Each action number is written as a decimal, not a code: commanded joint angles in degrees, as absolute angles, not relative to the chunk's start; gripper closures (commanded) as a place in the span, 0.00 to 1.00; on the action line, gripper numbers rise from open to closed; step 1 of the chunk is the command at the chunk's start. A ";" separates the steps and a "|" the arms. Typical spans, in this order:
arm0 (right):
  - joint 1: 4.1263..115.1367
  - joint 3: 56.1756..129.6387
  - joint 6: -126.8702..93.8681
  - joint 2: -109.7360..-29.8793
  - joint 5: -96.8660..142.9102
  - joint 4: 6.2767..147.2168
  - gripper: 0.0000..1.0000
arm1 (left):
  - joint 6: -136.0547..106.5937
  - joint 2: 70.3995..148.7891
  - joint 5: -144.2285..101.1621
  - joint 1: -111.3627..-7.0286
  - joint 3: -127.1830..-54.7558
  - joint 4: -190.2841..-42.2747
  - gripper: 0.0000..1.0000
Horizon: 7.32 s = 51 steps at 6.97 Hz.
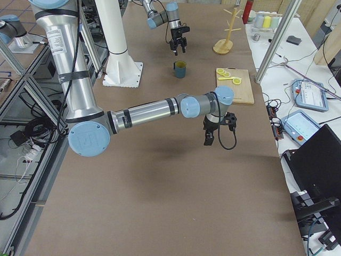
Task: Hang cup on storage rack
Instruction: 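Reach the left gripper to the mug handle while the right arm retracts, then close the left gripper on the teal mug's handle, then lift the mug with the left gripper toward the wooden mug-tree stand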
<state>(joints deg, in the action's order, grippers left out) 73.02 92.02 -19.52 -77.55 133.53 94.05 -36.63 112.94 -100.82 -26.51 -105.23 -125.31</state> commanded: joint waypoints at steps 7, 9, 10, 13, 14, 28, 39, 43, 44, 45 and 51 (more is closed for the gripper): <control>74.53 91.76 -18.46 -79.63 134.30 93.96 0.00 | -36.12 113.91 -95.98 -21.36 -102.40 -125.86 0.29; 74.53 91.67 -18.54 -79.54 134.30 93.96 0.00 | -36.30 113.91 -94.93 -21.44 -101.00 -130.67 0.29; 74.53 91.67 -18.63 -79.45 134.30 93.96 0.00 | -36.30 113.91 -91.62 -21.36 -99.42 -134.43 0.29; 74.53 91.67 -18.72 -79.45 134.30 93.96 0.00 | -36.39 113.03 -87.29 -20.31 -97.91 -141.50 0.29; 74.53 91.76 -18.81 -79.45 134.30 93.96 0.00 | -36.47 113.03 -86.41 -20.04 -97.91 -141.59 0.29; 74.71 94.22 -18.98 -80.51 134.91 93.96 0.00 | -36.56 110.65 -72.42 -12.66 -93.87 -154.86 0.53; 74.71 94.57 -19.07 -81.12 134.74 93.96 0.00 | -49.27 110.13 -83.53 -26.85 -94.40 -165.32 1.00; 74.71 95.19 -19.16 -80.95 134.65 93.87 0.00 | -63.60 110.39 -94.01 -38.29 -91.33 -165.50 1.00; 74.71 95.36 -19.16 -80.86 134.65 93.87 0.00 | -65.46 110.48 -97.96 -41.37 -90.19 -166.37 1.00; 74.79 95.54 -19.16 -80.86 134.65 93.87 0.00 | -68.52 110.48 -100.26 -43.57 -88.70 -168.12 1.00; 74.79 96.94 -19.42 -80.68 134.12 93.87 0.00 | -99.43 112.75 -100.55 -49.74 -80.00 -184.11 1.00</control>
